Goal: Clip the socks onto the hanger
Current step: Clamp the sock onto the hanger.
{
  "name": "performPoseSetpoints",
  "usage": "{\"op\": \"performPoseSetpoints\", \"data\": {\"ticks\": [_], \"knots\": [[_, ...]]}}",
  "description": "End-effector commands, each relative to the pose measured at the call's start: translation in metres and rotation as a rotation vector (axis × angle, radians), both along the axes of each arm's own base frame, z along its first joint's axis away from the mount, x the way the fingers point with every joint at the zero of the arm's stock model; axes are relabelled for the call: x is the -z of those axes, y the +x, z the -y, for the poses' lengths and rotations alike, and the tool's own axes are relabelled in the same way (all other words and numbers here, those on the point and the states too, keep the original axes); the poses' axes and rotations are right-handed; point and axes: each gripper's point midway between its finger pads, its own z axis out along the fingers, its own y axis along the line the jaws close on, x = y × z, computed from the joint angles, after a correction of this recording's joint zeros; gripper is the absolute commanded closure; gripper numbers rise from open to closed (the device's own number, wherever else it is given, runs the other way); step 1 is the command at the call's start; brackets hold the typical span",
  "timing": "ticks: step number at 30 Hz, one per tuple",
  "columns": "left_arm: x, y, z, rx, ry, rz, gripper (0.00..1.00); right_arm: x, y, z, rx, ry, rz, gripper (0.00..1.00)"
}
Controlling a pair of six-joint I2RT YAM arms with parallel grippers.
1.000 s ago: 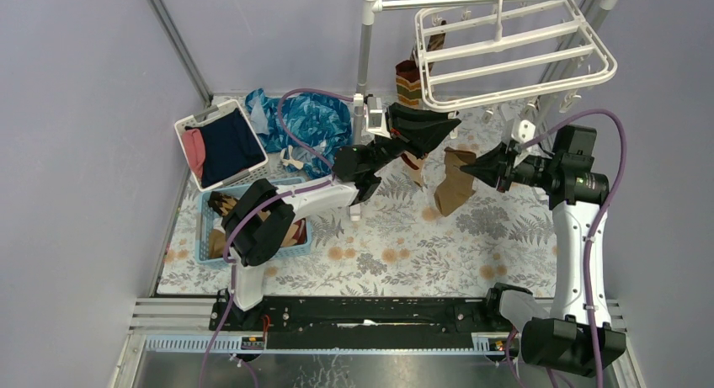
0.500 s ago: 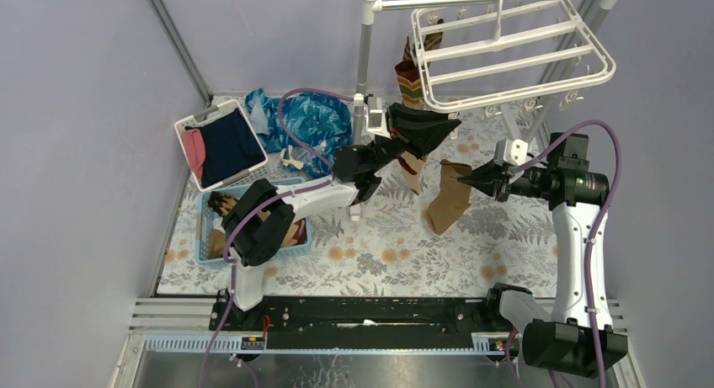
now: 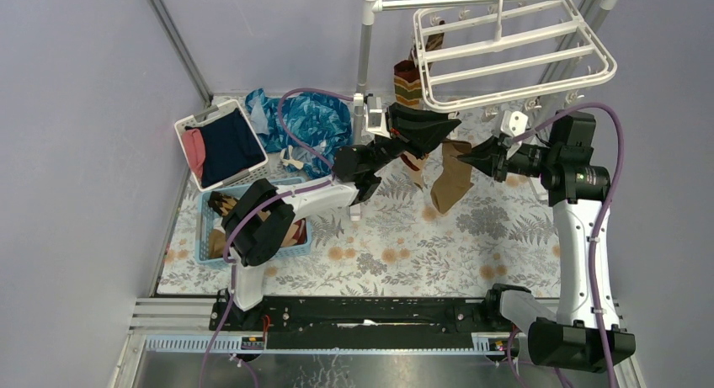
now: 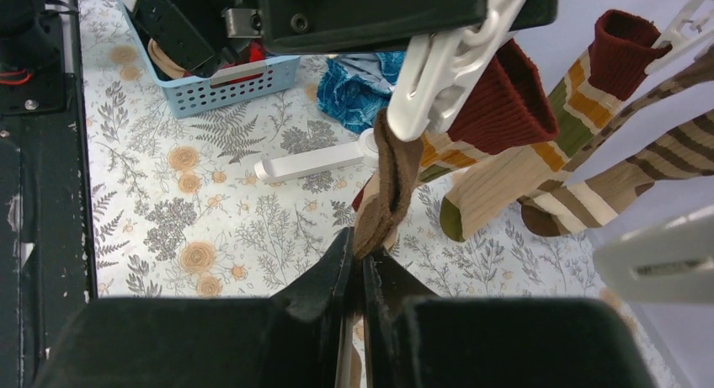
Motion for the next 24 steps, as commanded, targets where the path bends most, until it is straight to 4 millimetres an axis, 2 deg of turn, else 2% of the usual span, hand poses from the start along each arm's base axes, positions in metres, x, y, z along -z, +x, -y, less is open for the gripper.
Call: {"op": "performPoseSetpoints", "data": {"ticks": [1,10,17,24], "knots": [[-0.014,-0.007,-0.007,0.011,-0.050,0.057,0.75,-0.019,0.010,-0.003,0.039,0.017,0.001,0.90],[-0.013,-0.008,-0.007,0.023,-0.054,0.056,0.75,-0.031,0.013,-0.008,0.037,0.062,-0.028,0.91],[-0.014,-0.009,-0.006,0.032,-0.054,0.061,0.75,-0.033,0.010,-0.011,0.016,0.087,-0.047,0.91],[-0.014,-0.006,-0.007,0.021,-0.052,0.064,0.75,-0.031,-0.011,-0.020,-0.089,0.089,-0.033,0.91]]}}
